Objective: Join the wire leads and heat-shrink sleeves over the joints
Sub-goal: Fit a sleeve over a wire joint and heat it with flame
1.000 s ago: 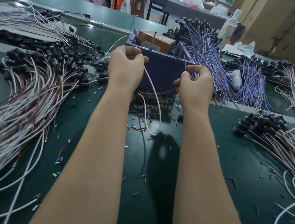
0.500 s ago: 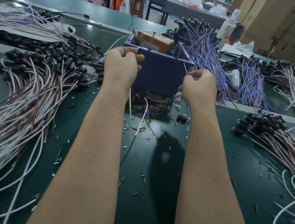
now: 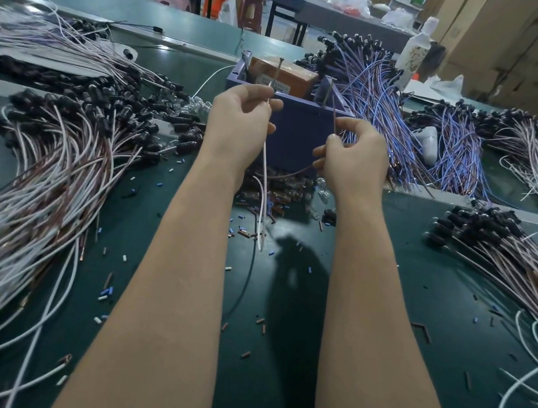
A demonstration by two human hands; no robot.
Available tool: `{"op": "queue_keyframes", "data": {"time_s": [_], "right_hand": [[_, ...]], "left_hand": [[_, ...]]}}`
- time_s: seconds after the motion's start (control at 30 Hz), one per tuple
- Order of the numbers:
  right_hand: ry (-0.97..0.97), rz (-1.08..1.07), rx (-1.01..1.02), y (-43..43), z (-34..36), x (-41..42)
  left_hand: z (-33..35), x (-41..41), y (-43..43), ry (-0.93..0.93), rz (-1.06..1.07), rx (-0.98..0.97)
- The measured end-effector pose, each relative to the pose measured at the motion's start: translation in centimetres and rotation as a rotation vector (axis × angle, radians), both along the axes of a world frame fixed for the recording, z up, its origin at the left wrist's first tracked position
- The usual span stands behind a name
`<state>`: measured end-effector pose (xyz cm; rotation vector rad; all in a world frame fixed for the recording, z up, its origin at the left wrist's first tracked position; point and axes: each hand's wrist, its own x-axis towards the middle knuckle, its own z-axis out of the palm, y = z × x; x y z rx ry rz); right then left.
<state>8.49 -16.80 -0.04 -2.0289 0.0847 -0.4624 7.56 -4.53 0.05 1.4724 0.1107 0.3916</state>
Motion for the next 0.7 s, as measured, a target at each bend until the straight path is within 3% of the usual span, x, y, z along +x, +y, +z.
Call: {"op": "queue_keyframes", "data": {"time_s": [0.4, 0.7], "right_hand": [[0.019, 0.019, -0.017, 0.53, -0.25, -0.11], [0.031, 0.043, 0.002, 0.57, -0.2, 0.02]], "left_hand": [[-0.49, 0.15, -0.18, 0.003, -0.043, 0.026], [-0.52, 0.4, 0.05, -0.006, 0.022, -0.102]]}}
